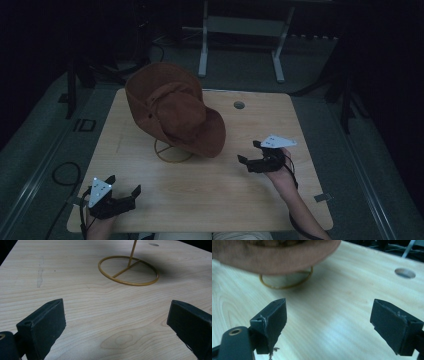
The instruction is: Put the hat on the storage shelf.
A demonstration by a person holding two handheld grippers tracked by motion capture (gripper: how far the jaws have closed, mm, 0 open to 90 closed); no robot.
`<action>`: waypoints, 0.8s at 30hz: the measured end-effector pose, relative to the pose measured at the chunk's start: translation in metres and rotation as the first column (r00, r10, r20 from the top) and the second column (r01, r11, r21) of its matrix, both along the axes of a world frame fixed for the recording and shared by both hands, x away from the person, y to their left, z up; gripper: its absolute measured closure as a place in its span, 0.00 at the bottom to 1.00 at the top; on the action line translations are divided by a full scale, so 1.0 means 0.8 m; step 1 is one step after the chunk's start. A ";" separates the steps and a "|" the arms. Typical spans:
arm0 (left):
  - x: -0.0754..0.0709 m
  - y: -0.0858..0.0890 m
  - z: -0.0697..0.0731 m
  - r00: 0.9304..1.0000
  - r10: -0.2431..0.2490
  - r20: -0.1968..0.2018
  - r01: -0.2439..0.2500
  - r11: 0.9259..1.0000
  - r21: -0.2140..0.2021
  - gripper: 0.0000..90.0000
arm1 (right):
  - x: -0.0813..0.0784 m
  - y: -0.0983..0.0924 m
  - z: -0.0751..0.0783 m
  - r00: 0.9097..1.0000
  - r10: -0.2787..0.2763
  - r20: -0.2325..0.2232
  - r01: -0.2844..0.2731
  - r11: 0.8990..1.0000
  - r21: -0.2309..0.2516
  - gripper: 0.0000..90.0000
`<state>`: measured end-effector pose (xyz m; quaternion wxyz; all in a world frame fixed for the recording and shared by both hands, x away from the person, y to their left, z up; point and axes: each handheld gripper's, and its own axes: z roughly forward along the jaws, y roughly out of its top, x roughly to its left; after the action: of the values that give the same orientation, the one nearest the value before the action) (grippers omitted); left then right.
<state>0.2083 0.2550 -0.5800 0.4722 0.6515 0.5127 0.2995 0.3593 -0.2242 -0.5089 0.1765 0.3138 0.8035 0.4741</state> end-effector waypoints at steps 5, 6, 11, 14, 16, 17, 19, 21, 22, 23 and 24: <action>0.000 -0.001 0.000 1.000 -0.007 -0.003 0.007 1.000 0.001 0.03 | -0.012 -0.013 -0.024 1.000 0.010 0.001 -0.010 1.000 -0.010 0.15; 0.000 -0.001 0.000 1.000 -0.006 -0.003 0.006 1.000 0.000 0.03 | -0.014 -0.016 -0.028 1.000 0.013 -0.004 -0.013 1.000 -0.007 0.15; 0.001 0.000 -0.001 1.000 -0.006 -0.007 0.006 1.000 -0.003 0.03 | -0.025 -0.032 -0.044 1.000 0.000 -0.013 0.000 1.000 -0.004 0.15; 0.001 -0.001 -0.001 1.000 -0.009 -0.009 0.009 1.000 -0.002 0.03 | -0.032 -0.042 -0.053 1.000 -0.013 -0.024 0.013 1.000 -0.003 0.15; 0.001 -0.001 -0.001 1.000 -0.011 -0.010 0.011 1.000 -0.001 0.03 | -0.036 -0.047 -0.060 0.999 -0.021 -0.035 0.021 1.000 -0.010 0.15; 0.001 -0.001 -0.001 1.000 -0.011 -0.013 0.011 1.000 0.002 0.03 | -0.038 -0.050 -0.063 0.999 -0.025 -0.038 0.025 1.000 -0.016 0.15; 0.001 -0.001 -0.001 1.000 -0.013 -0.012 0.013 1.000 -0.001 0.03 | -0.043 -0.055 -0.068 0.998 -0.039 -0.041 0.038 0.999 -0.020 0.15; 0.001 -0.001 -0.001 1.000 -0.014 -0.013 0.014 1.000 -0.001 0.03 | -0.046 -0.060 -0.071 0.998 -0.043 -0.041 0.043 0.999 -0.016 0.15; 0.001 -0.001 -0.001 1.000 -0.012 -0.013 0.012 1.000 -0.001 0.03 | -0.048 -0.063 -0.073 0.998 -0.047 -0.035 0.046 0.999 -0.025 0.15; 0.001 0.000 -0.001 1.000 -0.011 -0.013 0.011 1.000 0.000 0.03 | -0.050 -0.065 -0.073 0.998 -0.054 -0.034 0.053 0.998 -0.035 0.15; 0.001 0.000 -0.001 1.000 -0.013 -0.013 0.013 1.000 -0.002 0.03 | -0.052 -0.068 -0.072 0.998 -0.057 -0.030 0.056 0.998 -0.034 0.15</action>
<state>0.2093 0.2549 -0.5809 0.4712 0.6563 0.5120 0.2917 0.3180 -0.2782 -0.5666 0.1825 0.3409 0.8047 0.4505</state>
